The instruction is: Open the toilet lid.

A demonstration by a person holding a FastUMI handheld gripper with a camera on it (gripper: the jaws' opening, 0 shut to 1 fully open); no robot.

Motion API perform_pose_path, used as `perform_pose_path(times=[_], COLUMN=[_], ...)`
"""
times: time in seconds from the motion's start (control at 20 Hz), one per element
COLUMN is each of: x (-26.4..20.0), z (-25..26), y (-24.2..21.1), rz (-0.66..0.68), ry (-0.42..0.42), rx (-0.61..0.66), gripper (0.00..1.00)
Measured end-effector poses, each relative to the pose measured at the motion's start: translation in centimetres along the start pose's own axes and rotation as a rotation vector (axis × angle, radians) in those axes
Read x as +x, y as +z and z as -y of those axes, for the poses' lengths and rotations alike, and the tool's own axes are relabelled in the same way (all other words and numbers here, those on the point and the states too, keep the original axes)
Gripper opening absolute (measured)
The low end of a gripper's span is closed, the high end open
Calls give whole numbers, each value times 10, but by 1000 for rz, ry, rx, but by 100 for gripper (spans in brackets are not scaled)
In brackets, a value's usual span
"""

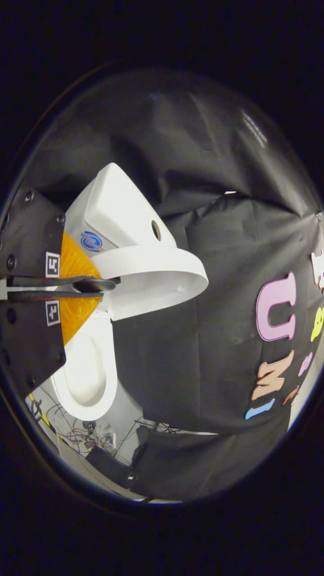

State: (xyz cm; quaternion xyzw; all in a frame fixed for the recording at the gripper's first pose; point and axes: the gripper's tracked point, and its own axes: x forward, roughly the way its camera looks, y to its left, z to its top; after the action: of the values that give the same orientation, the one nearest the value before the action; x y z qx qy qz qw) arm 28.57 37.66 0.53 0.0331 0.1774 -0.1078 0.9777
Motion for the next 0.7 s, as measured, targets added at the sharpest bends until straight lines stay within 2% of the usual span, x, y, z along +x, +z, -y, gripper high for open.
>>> perform_pose_path(times=[0.1,0.2,0.3,0.4,0.55,0.6,0.7], x=[-1,2,-1,-1,-12,-16,-29], z=[-6,-14,-14,-14,-18,-16,-7], y=[0,-1,-1,-2,-6,-6,-6], rz=[4,-4,-4,10,9,11,25], ry=[27,61,90,113,198,212,225], rx=[-10,-25,-26,-18,-54,-74,-102], gripper=[4,13,13,20,23,20,22])
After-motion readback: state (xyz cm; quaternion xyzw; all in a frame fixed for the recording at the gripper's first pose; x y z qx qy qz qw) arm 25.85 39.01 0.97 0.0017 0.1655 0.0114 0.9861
